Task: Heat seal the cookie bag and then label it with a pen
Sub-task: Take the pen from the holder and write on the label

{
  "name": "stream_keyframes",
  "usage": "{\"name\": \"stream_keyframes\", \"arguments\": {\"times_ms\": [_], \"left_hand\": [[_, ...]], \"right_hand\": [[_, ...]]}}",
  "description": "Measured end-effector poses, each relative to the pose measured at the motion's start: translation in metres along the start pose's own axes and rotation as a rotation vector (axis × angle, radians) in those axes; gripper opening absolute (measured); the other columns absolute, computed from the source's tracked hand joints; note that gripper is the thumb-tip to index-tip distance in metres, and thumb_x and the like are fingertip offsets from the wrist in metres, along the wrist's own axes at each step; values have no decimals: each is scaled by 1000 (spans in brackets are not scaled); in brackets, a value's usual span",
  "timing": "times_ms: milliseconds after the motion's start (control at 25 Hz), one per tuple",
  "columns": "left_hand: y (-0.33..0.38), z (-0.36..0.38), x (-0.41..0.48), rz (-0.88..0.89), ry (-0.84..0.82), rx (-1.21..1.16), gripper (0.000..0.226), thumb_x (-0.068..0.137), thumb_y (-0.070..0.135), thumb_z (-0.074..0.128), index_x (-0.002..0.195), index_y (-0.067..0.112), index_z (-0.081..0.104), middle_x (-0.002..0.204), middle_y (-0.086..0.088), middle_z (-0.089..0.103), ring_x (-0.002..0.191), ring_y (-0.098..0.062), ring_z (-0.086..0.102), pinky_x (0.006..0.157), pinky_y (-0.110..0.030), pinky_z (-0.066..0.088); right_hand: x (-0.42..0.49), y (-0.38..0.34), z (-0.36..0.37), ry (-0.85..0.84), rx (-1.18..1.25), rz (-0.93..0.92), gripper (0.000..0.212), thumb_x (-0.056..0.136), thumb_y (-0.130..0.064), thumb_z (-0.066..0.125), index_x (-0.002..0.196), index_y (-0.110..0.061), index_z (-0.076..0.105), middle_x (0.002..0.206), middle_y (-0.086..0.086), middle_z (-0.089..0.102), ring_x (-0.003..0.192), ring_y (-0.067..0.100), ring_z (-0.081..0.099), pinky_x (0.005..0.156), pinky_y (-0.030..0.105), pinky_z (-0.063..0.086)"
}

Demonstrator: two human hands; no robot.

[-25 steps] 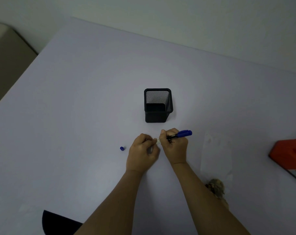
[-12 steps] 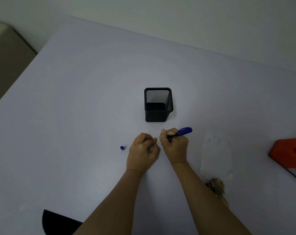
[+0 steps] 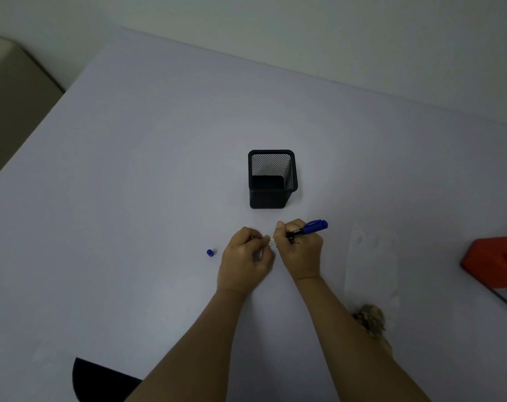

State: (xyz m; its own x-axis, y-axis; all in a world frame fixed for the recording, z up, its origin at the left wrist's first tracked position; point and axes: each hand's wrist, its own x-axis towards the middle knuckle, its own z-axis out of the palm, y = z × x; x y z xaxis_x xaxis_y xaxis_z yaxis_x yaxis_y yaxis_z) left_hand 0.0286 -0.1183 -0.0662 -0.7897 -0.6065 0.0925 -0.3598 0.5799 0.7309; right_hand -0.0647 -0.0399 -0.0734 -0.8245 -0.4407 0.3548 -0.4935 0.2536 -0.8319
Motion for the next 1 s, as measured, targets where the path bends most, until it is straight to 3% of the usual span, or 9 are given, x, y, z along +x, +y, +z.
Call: {"name": "stream_keyframes", "arguments": {"times_ms": [280, 520, 760, 1000], "left_hand": [[1, -1, 0, 18, 9, 2, 13, 76, 12, 71, 86, 4, 74, 81, -6, 63, 70, -14, 56, 65, -14, 43], [1, -2, 0, 9, 9, 0, 13, 76, 12, 70, 85, 4, 74, 82, -7, 63, 70, -14, 56, 67, -5, 37], [1, -2, -1, 8, 6, -7, 14, 76, 14, 68, 84, 4, 74, 82, -7, 63, 70, -14, 57, 66, -8, 39], [0, -3, -1, 20, 13, -12, 15, 76, 14, 67, 85, 3, 74, 81, -7, 63, 69, -14, 57, 64, -16, 45]], "right_hand": [[0, 0, 2, 21, 1, 44, 35, 85, -22, 51, 59, 0, 57, 52, 13, 58, 60, 17, 52, 58, -2, 38], [-1, 0, 1, 15, -6, 29, 34, 84, -21, 51, 57, -1, 55, 51, 11, 57, 59, 16, 51, 58, -2, 37], [-2, -1, 1, 19, -31, -16, 33, 84, -17, 53, 55, -2, 54, 52, 11, 56, 57, 17, 50, 55, 7, 39], [-1, -3, 0, 33, -10, 3, 31, 84, -16, 53, 57, -1, 55, 52, 11, 57, 58, 15, 51, 57, 0, 38]]}}
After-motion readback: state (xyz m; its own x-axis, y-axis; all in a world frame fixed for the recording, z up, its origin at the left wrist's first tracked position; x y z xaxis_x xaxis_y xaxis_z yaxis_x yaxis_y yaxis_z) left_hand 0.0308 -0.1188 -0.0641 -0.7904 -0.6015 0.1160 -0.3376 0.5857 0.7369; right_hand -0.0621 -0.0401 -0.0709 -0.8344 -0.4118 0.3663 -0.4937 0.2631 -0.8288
